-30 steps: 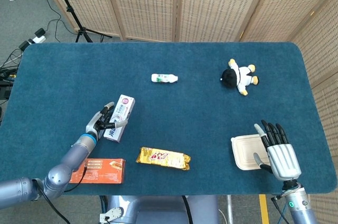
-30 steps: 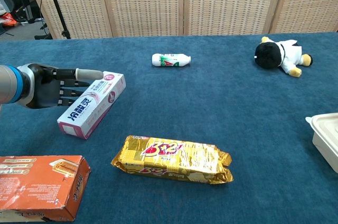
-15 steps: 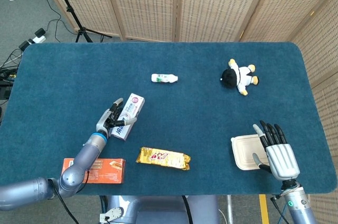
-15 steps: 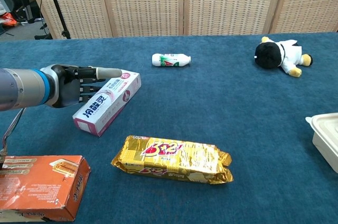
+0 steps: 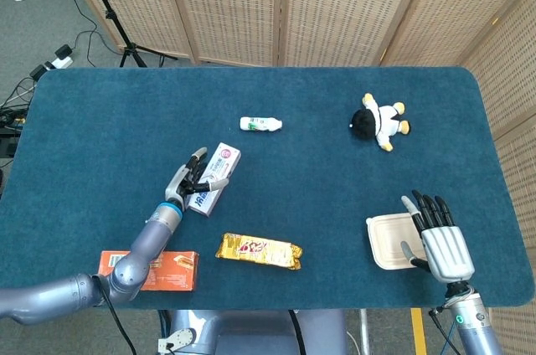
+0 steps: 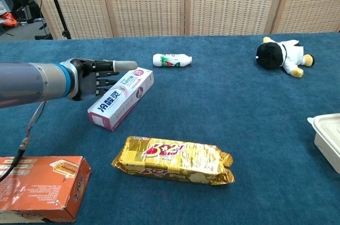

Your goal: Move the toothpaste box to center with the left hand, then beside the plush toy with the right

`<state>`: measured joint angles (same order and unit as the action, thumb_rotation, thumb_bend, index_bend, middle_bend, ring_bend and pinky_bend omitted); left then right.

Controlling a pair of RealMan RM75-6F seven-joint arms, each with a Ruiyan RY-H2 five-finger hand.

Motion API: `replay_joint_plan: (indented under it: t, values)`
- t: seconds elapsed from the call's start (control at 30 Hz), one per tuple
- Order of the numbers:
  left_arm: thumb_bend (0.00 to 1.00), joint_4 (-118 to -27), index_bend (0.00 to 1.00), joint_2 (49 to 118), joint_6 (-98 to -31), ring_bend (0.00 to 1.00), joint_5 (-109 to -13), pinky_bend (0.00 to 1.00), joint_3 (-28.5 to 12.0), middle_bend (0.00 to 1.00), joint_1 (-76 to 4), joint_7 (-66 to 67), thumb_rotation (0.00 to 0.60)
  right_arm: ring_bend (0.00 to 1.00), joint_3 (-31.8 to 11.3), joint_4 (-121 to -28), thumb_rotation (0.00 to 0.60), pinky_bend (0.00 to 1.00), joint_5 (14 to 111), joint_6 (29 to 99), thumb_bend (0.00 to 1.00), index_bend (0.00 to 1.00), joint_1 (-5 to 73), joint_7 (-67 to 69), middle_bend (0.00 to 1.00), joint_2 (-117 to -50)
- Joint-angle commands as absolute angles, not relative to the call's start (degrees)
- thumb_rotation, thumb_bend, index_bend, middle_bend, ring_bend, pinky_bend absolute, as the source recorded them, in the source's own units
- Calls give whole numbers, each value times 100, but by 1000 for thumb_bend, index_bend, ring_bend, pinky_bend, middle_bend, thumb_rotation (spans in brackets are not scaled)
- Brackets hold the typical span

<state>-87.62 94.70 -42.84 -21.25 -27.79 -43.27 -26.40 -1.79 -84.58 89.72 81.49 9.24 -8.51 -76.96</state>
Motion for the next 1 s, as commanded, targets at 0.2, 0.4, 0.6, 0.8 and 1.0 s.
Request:
replay_joint_plan:
  t: [0.2,0.4,0.6,0.8,1.0]
  values:
    - [0,-8576,0,9662,-4222,0,-2059,0,-2877,0,-4488,-2510,600,0,-203,-8423,600,0,8918,8109,414,44,945,-818,0,-7706]
    - [0,-8422,0,9870,-4199,0,-2009,0,-2924,0,-4631,-2403,600,0,-220,-8411,600,0,8891,8106,414,44,955,-777,0,-7697]
    - [0,-8331,0,10014,-4207,0,-1983,0,-2997,0,-4736,-2330,600,0,-228,-8406,600,0,8872,8105,414,44,958,-748,0,-7689]
    - [0,-8221,0,10214,-4211,0,-1949,0,-3056,0,-4902,-2217,600,0,-228,-8394,600,0,8851,8081,414,44,968,-720,0,-7684]
    - [0,-8042,0,10377,-4244,0,-1924,0,-3160,0,-5052,-2120,600,0,-243,-8389,600,0,8811,8068,415,44,972,-682,0,-7674]
